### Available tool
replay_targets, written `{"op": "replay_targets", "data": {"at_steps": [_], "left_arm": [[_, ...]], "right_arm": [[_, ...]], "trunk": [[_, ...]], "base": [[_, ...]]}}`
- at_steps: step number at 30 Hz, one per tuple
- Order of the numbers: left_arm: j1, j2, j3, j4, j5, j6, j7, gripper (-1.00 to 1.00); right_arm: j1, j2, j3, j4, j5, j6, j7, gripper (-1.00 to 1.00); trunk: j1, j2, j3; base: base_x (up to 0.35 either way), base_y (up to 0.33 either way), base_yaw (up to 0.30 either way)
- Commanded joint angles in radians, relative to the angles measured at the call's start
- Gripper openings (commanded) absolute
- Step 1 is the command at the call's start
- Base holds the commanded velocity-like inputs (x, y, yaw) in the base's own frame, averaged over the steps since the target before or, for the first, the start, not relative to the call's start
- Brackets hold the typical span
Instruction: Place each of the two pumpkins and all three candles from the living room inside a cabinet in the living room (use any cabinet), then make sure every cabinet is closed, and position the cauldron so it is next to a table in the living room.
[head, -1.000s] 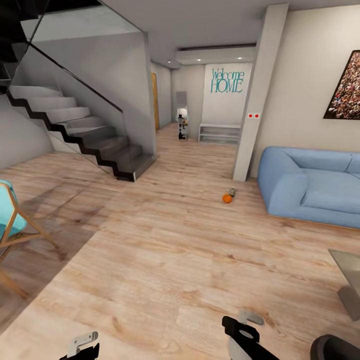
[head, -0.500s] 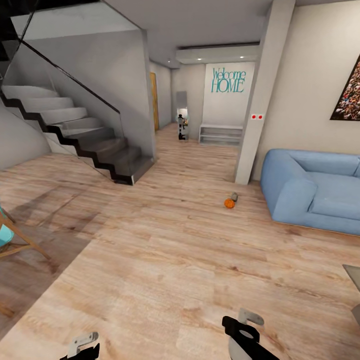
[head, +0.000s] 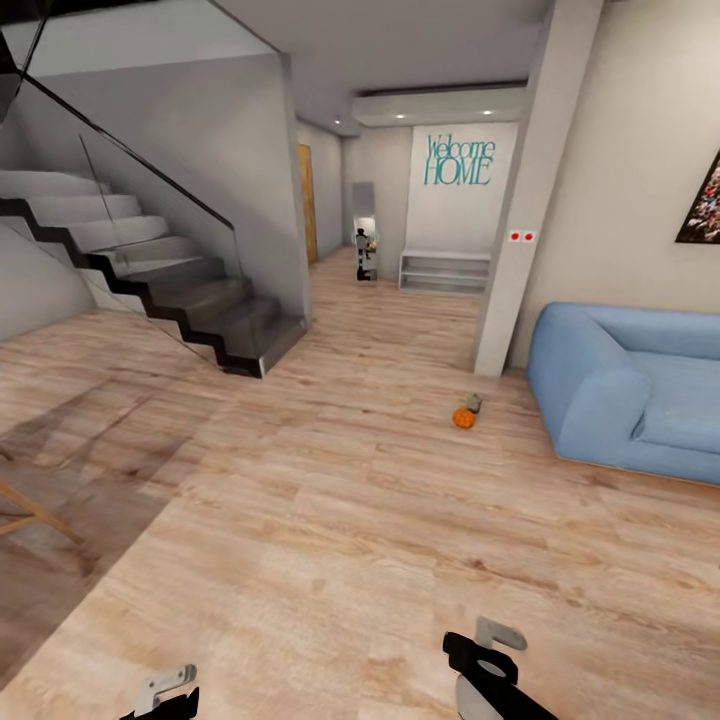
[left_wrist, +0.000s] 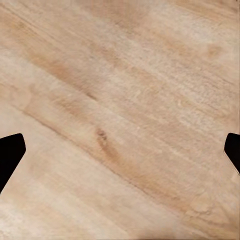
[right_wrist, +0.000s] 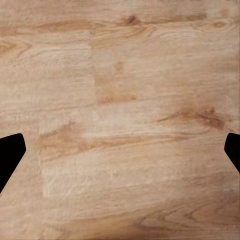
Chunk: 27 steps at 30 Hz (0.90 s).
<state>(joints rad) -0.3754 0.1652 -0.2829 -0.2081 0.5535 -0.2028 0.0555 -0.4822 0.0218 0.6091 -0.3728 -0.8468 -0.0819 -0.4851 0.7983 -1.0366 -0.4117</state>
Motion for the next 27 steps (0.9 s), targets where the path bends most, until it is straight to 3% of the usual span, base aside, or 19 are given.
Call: {"op": "replay_targets", "data": {"at_steps": [1,27], "left_arm": [[0.000,0.001,-0.009,0.000,0.004,-0.003,0.006,1.00],[0.000,0.001,-0.009,0.000,0.005,-0.024,0.006,1.00]], "right_arm": [[-0.001,0.000,0.008,0.000,-0.011,-0.007,-0.004,1.00],[-0.001,0.004,0.008,0.000,-0.009,-0.007,-0.004,1.00]], "trunk": [[0.001,-0.001,-0.001],[0.001,-0.001,-0.001]], "base": [[0.333,0.000,0.000],[0.333,0.000,0.000]]}}
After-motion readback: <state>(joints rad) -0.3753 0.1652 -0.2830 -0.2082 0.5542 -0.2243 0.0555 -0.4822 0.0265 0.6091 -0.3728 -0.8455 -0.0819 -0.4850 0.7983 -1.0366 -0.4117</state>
